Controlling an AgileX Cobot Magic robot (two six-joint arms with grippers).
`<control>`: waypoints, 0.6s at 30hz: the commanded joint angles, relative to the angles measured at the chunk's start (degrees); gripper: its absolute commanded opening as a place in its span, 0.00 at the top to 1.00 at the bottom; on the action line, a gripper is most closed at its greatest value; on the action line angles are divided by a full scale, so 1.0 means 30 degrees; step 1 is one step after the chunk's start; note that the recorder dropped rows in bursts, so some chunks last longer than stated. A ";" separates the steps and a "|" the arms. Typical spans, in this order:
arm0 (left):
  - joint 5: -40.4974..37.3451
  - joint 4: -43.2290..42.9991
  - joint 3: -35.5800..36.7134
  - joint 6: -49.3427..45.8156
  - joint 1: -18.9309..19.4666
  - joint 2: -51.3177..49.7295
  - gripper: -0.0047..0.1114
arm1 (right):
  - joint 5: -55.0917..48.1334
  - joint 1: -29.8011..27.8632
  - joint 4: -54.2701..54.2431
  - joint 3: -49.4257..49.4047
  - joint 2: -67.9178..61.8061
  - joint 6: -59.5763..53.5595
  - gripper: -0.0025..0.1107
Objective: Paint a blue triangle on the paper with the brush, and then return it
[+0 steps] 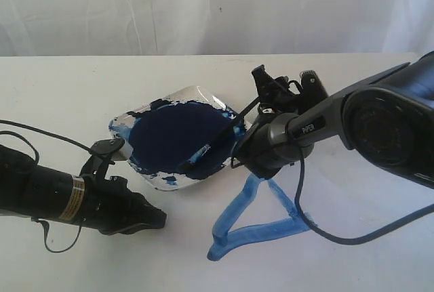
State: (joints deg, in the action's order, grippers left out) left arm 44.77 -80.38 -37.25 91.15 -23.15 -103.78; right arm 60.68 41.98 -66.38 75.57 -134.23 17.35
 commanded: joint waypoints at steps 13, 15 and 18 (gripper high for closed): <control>-0.0957 -0.0200 -0.0026 -0.0042 -0.0056 0.0017 0.96 | 0.0184 0.0078 0.2591 -0.8141 0.7362 -0.4640 0.72; -0.0957 -0.0200 -0.0026 -0.0042 -0.0056 0.0017 0.96 | -0.0176 0.0078 0.2639 -0.9281 0.8824 -0.4938 0.75; -0.0957 -0.0200 -0.0026 -0.0042 -0.0056 0.0017 0.96 | -0.0640 0.0078 0.2662 -1.0804 1.1088 -0.5224 0.82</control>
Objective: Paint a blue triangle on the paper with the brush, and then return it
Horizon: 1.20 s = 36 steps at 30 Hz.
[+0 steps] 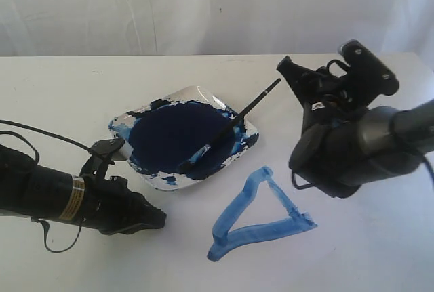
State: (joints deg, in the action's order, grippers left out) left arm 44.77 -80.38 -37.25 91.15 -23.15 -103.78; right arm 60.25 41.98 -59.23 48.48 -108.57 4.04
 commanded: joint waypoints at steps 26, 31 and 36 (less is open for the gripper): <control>-0.0599 0.0232 -0.0026 -0.0042 -0.0056 0.0017 0.96 | -1.1472 0.0078 -0.0258 -0.5527 1.8568 -1.8910 0.98; -0.0166 -0.0644 -0.0243 -0.0114 -0.0056 0.0168 0.96 | -1.1309 0.0078 -0.0364 -0.5527 2.0859 -1.9668 0.98; -0.2825 -0.3845 -0.1408 0.3179 0.1493 0.4950 0.96 | -0.9689 0.0078 -0.5637 -0.5527 2.3049 -2.6170 0.98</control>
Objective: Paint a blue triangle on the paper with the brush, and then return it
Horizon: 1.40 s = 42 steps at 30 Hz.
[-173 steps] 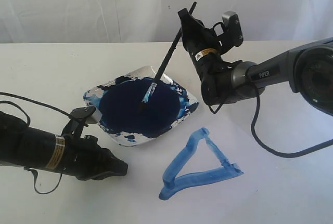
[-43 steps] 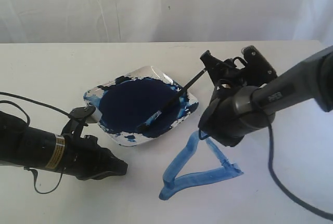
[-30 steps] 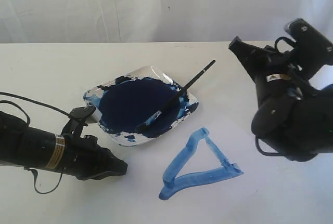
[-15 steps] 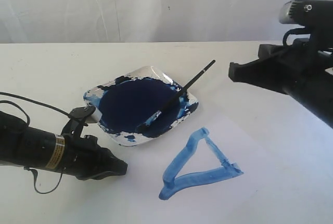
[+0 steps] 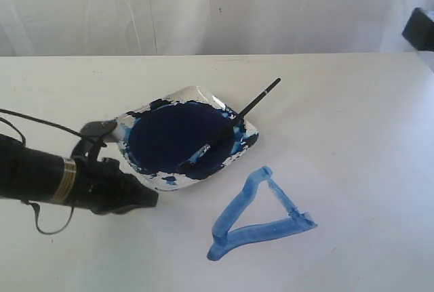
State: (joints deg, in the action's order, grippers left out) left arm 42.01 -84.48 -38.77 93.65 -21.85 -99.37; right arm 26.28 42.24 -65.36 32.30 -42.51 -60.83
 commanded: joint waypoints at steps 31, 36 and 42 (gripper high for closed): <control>-0.6882 -0.5154 -0.4011 0.2206 0.5725 1.7782 0.96 | 0.2197 -0.0009 -1.0860 -0.0102 0.3342 -1.5661 0.98; -0.6882 -0.5154 -0.4011 0.2206 0.5725 1.7782 0.96 | 0.2373 -0.0009 -1.0881 -0.0102 0.3342 -1.5661 0.98; -0.6882 -0.5154 -0.4011 0.2206 0.5725 1.7782 0.96 | 0.2408 -0.0009 -1.0881 -0.0102 0.3342 -1.5661 0.98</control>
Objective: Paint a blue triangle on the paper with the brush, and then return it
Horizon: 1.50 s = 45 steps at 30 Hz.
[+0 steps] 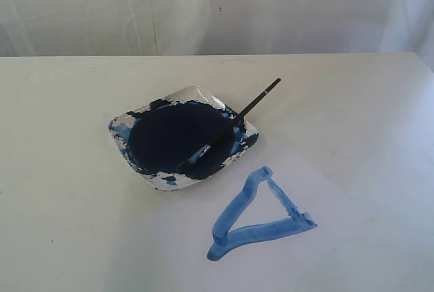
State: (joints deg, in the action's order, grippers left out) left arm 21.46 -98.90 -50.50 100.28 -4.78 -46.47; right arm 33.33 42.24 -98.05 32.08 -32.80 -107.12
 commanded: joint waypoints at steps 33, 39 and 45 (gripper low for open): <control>-0.8142 4.0311 0.9714 -4.4513 0.0000 0.7945 0.96 | 0.0175 -0.0009 0.0015 -0.0027 0.0105 -0.0228 0.98; -1.1168 3.8850 1.1671 -4.3954 0.0037 1.0394 0.96 | 0.0175 -0.0009 0.0015 -0.0027 0.0105 -0.0228 0.98; -1.0861 3.3369 1.4047 -3.6405 0.0037 1.2073 0.96 | 0.0175 -0.0009 0.0015 -0.0027 0.0105 -0.0228 0.98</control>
State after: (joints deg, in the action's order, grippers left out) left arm -10.97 8.76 -10.91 -19.49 -4.78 -12.09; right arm 33.57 42.24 -98.19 32.08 -32.80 -107.12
